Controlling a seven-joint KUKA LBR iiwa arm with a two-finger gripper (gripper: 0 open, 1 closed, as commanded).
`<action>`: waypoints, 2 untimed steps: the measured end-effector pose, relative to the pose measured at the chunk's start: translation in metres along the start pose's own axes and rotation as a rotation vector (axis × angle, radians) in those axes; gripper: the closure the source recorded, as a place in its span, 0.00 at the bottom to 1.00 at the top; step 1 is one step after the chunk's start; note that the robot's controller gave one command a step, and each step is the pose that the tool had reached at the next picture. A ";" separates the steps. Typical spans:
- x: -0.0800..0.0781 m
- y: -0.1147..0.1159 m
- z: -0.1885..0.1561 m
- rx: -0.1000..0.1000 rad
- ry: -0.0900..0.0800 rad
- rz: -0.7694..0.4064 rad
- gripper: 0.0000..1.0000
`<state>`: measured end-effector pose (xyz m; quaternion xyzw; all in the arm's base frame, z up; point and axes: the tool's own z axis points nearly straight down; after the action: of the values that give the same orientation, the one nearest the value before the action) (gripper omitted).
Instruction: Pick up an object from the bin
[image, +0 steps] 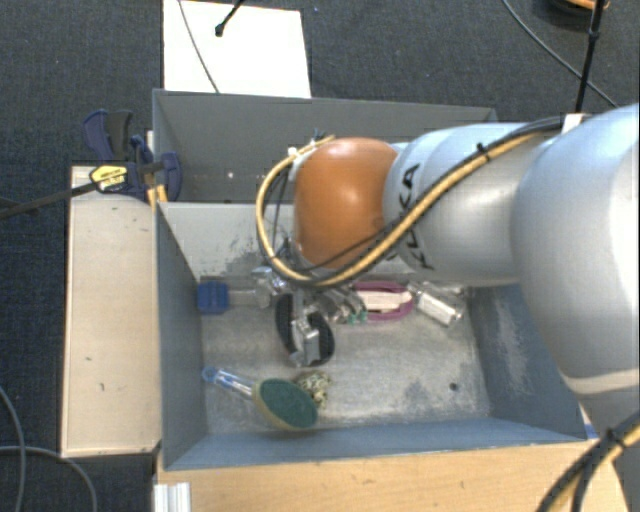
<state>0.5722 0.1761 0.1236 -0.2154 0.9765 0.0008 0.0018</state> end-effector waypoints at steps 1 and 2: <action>0.088 -0.014 0.044 -0.001 -0.003 -0.137 0.00; 0.087 0.033 0.050 0.002 -0.010 -0.371 0.00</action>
Offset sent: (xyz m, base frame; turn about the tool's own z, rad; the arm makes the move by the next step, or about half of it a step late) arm -0.0747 -0.0507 -0.0458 -0.1373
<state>0.4795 0.1697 0.0731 -0.3919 0.9200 0.0005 0.0071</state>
